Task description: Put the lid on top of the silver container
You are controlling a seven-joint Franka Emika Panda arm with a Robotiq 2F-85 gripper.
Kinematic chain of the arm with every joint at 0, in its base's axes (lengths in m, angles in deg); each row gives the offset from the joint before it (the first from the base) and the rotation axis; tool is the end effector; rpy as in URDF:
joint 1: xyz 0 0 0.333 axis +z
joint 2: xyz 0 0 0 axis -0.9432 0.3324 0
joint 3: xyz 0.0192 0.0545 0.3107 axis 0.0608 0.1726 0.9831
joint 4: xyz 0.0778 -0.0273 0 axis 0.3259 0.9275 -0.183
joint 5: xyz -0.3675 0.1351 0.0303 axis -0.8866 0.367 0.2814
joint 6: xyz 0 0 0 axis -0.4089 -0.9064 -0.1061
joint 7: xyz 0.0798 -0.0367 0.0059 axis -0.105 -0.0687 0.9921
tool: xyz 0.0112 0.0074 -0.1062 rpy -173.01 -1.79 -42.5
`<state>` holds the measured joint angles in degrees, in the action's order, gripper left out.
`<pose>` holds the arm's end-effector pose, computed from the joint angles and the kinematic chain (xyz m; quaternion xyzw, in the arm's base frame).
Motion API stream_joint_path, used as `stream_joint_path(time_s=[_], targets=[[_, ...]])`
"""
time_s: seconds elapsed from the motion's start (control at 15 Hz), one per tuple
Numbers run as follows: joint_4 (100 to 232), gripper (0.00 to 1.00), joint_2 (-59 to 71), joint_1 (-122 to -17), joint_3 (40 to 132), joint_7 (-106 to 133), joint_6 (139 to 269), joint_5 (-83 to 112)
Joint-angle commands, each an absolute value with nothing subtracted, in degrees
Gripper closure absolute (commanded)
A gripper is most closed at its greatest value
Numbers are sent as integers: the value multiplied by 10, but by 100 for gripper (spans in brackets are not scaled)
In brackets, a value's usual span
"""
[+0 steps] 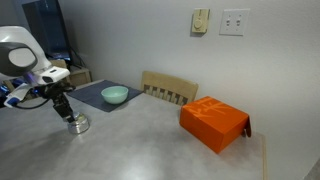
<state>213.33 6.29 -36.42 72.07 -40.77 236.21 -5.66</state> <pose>0.4743 0.1579 0.2039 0.9770 -0.1656 0.1300 0.0350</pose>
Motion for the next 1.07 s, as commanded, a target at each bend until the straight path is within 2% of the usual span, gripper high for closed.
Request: stream_joint_path(time_s=[0.0, 0.67, 1.0], targets=[[2130, 56, 58, -364, 715, -400, 2357, -67], [2105, 56, 68, -408, 748, -329, 2342, -16], [2079, 56, 73, -461, 807, -303, 2312, -1]])
